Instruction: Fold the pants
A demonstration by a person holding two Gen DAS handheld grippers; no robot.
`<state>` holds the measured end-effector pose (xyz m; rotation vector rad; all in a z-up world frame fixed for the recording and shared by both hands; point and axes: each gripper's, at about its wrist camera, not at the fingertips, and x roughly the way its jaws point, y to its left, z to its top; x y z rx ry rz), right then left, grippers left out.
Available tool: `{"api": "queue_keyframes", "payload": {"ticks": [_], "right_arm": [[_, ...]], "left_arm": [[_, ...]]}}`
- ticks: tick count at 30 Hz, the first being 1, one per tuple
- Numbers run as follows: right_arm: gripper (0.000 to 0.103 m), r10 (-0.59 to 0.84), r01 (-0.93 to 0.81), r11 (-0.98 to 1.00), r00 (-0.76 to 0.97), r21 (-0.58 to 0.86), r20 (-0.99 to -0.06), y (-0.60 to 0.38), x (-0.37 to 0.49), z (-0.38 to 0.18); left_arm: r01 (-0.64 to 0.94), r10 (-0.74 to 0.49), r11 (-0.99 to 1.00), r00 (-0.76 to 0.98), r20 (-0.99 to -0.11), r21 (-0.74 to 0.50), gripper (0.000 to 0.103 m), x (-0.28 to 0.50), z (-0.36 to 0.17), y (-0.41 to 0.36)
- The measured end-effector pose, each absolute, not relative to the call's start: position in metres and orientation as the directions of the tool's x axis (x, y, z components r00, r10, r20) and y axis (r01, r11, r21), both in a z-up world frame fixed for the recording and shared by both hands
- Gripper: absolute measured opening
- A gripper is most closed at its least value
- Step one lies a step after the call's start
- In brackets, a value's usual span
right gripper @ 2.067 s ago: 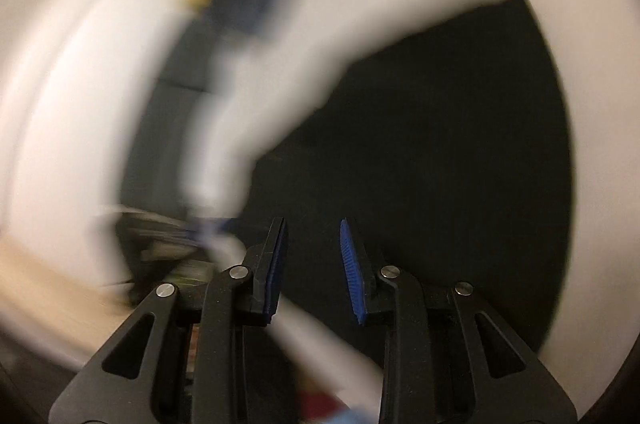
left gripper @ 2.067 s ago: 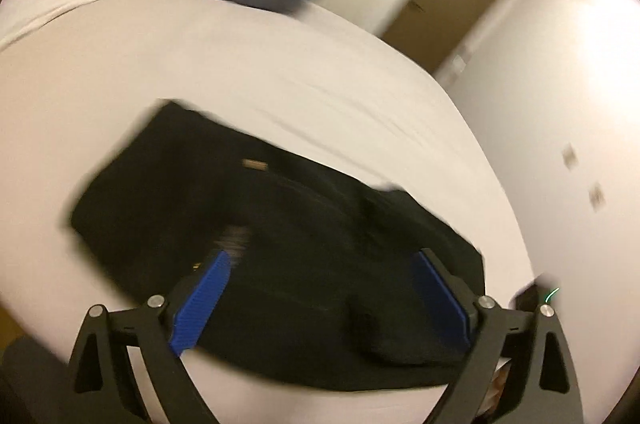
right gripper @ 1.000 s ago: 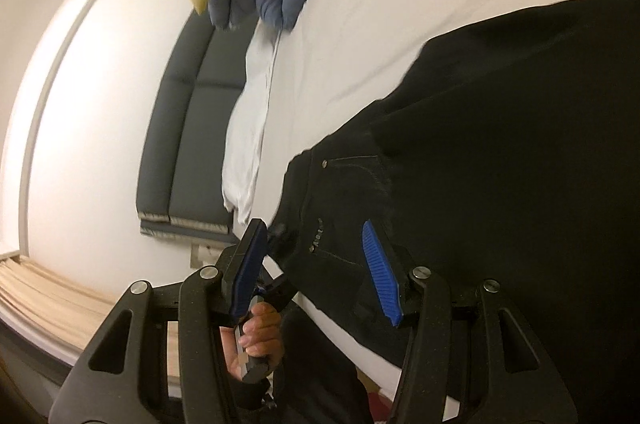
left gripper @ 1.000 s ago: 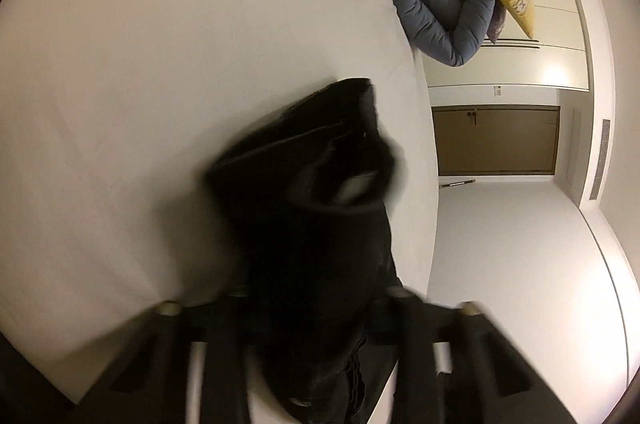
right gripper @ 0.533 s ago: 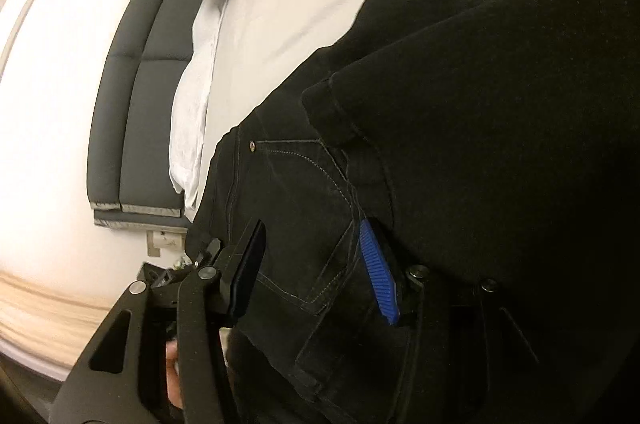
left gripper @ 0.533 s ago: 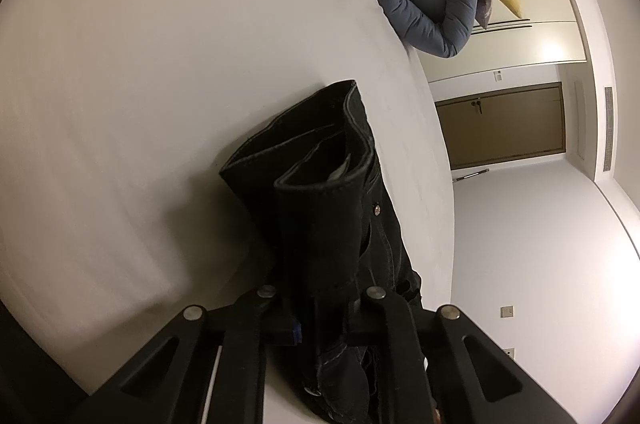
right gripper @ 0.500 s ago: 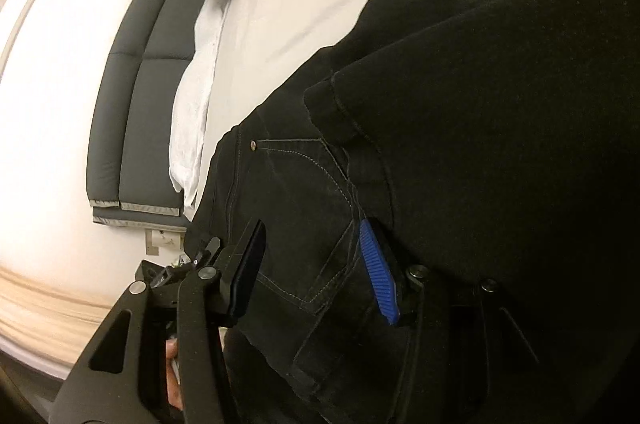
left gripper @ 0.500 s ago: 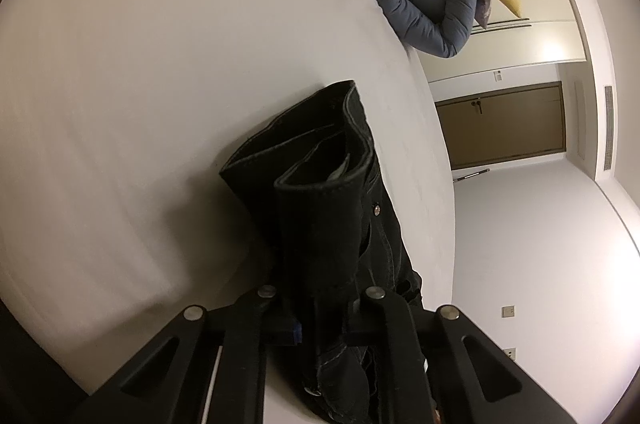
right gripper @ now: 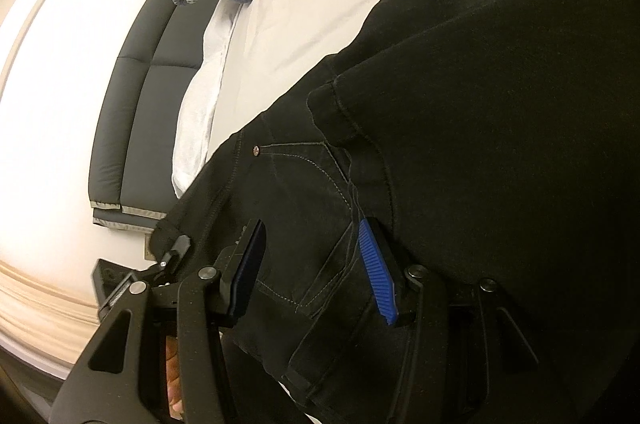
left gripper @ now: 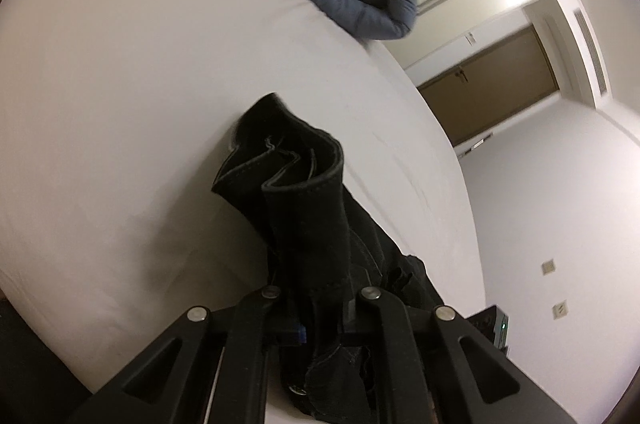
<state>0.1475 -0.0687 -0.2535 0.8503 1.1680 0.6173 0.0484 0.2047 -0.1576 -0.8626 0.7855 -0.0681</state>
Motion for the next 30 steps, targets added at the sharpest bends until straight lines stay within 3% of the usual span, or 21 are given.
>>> {"api": "queue_keyframes", "payload": {"ticks": [12, 25, 30], "right_arm": [[0.051, 0.810, 0.107, 0.486, 0.317, 0.868, -0.493, -0.096, 0.145, -0.247], [0.051, 0.798, 0.116, 0.437, 0.407, 0.892, -0.444, -0.177, 0.138, -0.224], [0.056, 0.800, 0.098, 0.437, 0.411, 0.894, -0.436, -0.201, 0.136, -0.213]], "left_arm": [[-0.185, -0.258, 0.841, 0.690, -0.677, -0.509, 0.008, 0.065, -0.112, 0.153], [-0.085, -0.239, 0.914, 0.676, -0.697, -0.396, 0.008, 0.087, -0.087, 0.090], [-0.024, -0.237, 0.939, 0.674, -0.700, -0.342, 0.008, 0.091, -0.077, 0.061]]}}
